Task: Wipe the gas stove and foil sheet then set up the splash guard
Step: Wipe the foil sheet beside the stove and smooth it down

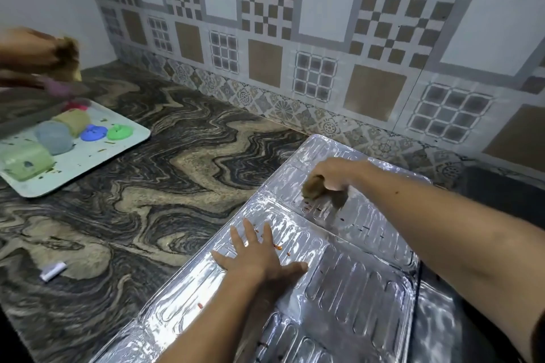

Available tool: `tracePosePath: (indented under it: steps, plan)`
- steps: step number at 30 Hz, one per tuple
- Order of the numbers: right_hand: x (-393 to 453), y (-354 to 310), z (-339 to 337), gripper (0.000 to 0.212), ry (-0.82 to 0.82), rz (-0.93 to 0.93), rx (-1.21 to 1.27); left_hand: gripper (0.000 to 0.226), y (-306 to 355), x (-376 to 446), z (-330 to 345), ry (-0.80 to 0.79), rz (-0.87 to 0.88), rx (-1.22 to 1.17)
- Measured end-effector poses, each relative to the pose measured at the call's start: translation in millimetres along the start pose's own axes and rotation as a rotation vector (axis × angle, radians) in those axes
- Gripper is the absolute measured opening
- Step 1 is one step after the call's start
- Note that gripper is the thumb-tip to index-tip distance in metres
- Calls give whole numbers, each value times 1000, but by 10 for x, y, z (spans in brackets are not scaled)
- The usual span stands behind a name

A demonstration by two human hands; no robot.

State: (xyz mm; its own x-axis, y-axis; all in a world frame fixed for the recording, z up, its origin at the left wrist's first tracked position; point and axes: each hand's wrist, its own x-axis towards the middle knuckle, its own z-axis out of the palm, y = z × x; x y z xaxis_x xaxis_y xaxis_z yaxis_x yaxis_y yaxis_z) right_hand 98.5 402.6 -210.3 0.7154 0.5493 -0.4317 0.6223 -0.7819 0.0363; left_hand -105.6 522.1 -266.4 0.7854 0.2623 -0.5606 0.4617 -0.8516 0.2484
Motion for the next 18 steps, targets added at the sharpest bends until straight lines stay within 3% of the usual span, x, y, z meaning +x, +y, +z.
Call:
tracePosePath:
  steps: [3,6,9,11,13,16,18]
  plan:
    - [-229,176,-38,61,-200,114,-144,120,1,-20,-4,2,5,-14]
    - [-380,108,-172,52,-374,204,-251,120,0,-31,-8,5,7,-18]
    - [-444,-85,-444,40,-199,224,-133,118,-4,-21,-5,7,11,-13]
    - [-324,-213,-482,27,5,144,120,120,-8,-9,-2,8,10,-9]
    - [-205,-430,-360,21,143,17,165,121,-11,2,11,7,9,-8]
    - [-99,-624,-37,31,57,-83,57,121,-11,8,20,13,7,-11]
    - [-137,-548,53,23,7,-79,-5,121,-15,17,13,14,10,-6]
